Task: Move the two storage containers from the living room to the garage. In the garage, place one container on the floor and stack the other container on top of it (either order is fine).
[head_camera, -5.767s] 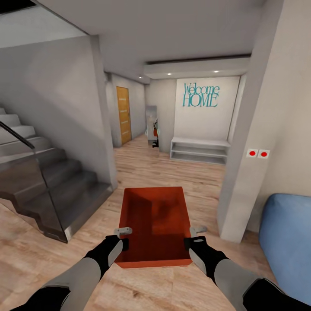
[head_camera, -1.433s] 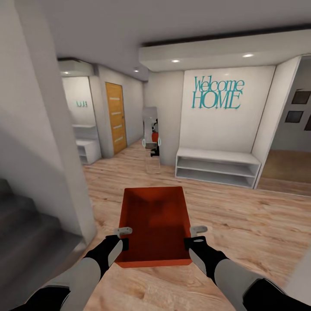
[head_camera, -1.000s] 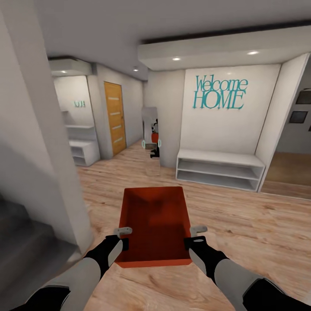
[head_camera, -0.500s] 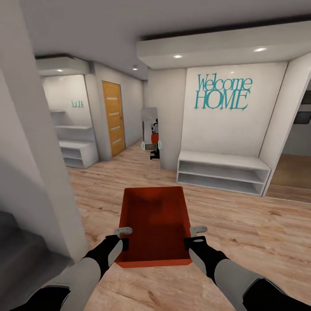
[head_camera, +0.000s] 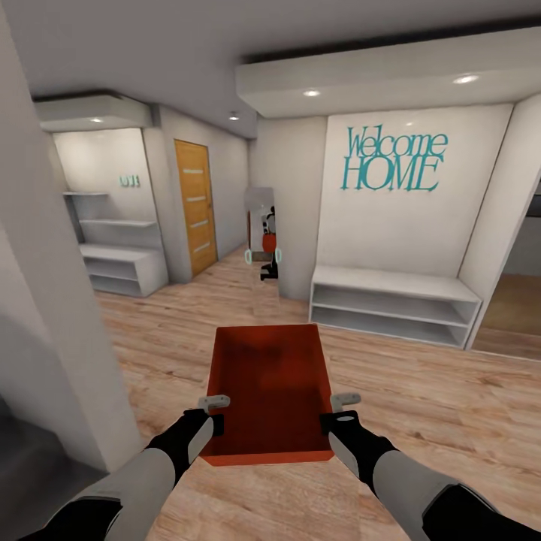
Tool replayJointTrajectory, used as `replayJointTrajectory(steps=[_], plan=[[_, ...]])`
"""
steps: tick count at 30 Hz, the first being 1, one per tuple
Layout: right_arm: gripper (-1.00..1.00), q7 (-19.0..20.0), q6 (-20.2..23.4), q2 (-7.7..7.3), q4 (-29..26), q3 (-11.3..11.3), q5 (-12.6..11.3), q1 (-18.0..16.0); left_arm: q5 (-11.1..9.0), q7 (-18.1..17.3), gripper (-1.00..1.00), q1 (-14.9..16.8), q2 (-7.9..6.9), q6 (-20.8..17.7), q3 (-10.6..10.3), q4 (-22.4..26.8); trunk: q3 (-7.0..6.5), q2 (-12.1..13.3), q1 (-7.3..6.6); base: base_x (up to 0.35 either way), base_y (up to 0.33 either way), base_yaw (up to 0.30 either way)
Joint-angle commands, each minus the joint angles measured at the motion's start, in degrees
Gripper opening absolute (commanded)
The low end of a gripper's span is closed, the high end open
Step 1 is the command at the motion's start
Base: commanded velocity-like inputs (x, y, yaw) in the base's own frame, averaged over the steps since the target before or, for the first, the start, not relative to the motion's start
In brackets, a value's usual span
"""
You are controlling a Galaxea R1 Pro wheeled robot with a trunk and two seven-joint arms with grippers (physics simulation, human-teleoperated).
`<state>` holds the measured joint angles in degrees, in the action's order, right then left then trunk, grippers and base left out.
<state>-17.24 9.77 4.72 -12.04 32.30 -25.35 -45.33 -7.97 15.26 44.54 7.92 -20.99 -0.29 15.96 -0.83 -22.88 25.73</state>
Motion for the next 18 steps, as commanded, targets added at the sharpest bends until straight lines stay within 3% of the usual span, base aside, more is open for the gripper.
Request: replayJointTrajectory(steps=[1, 18], plan=[[-1.00, -0.51, 0.42, -0.06, 0.09, 0.84, -1.02, -0.01, 1.99, 1.18, -1.00, 0.02, -0.62, -0.10, -0.13, 0.30, 0.02, -0.04, 0.05, 0.322, 0.000, 0.000], [-1.00, -0.51, 0.42, -0.06, 0.09, 0.84, -1.15, 0.02, 2.01, 1.18, -1.00, 0.01, -0.62, -0.10, -0.14, 0.30, 0.02, -0.04, 0.05, 0.322, 0.000, 0.000]])
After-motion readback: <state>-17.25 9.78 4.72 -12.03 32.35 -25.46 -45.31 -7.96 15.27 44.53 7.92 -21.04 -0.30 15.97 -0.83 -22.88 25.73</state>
